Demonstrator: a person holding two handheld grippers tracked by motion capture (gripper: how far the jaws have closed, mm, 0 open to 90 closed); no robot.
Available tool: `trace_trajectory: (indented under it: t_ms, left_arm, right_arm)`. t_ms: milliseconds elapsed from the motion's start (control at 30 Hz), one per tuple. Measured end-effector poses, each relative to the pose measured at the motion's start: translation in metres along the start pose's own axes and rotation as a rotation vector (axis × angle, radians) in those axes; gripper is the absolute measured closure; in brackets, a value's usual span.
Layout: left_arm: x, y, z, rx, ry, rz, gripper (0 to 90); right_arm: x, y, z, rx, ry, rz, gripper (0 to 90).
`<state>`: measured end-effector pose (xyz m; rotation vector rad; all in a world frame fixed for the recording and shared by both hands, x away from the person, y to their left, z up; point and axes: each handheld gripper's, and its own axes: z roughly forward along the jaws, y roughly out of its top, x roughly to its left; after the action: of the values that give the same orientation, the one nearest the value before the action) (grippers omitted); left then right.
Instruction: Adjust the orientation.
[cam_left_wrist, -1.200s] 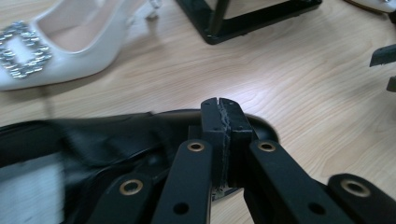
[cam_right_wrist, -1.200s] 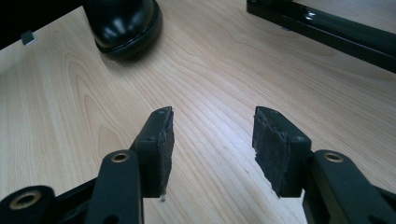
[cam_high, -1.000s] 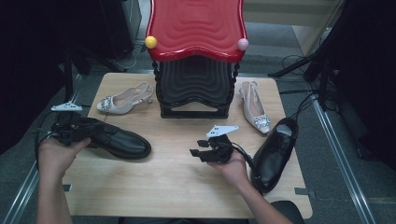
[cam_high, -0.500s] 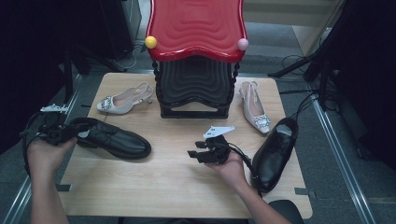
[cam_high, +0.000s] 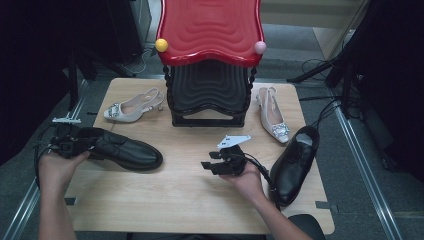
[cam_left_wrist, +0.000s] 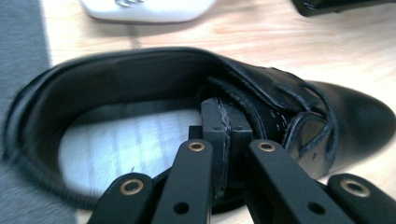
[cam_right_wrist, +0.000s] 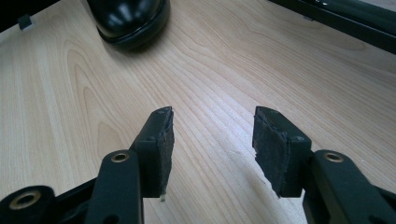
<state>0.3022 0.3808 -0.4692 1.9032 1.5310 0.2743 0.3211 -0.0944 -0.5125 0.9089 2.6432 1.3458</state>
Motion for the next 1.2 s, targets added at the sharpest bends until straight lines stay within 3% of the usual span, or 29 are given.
trace_trajectory:
  t_ms: [133,333,500,900,1200]
  left_arm:
    - [-0.006,-0.001,0.006,0.018,-0.026,0.026,89.9]
    - [-0.010,-0.002,0.006,0.014,-0.032,0.014,89.9]
    - [-0.011,-0.006,0.006,0.010,-0.078,0.014,90.0]
    - [-0.026,-0.006,0.013,0.028,-0.147,0.073,90.0]
    - [-0.046,-0.001,0.024,0.046,-0.199,0.107,90.0]
  right_arm:
    - [0.000,0.000,0.001,0.007,-0.005,-0.006,49.7]
    - [0.000,0.000,0.001,0.008,-0.006,-0.007,49.6]
    - [0.001,0.000,0.001,0.011,-0.006,-0.009,49.5]
    - [0.001,0.000,0.001,0.010,-0.003,-0.006,49.4]
    - [0.001,0.000,0.000,0.006,-0.002,-0.004,49.5]
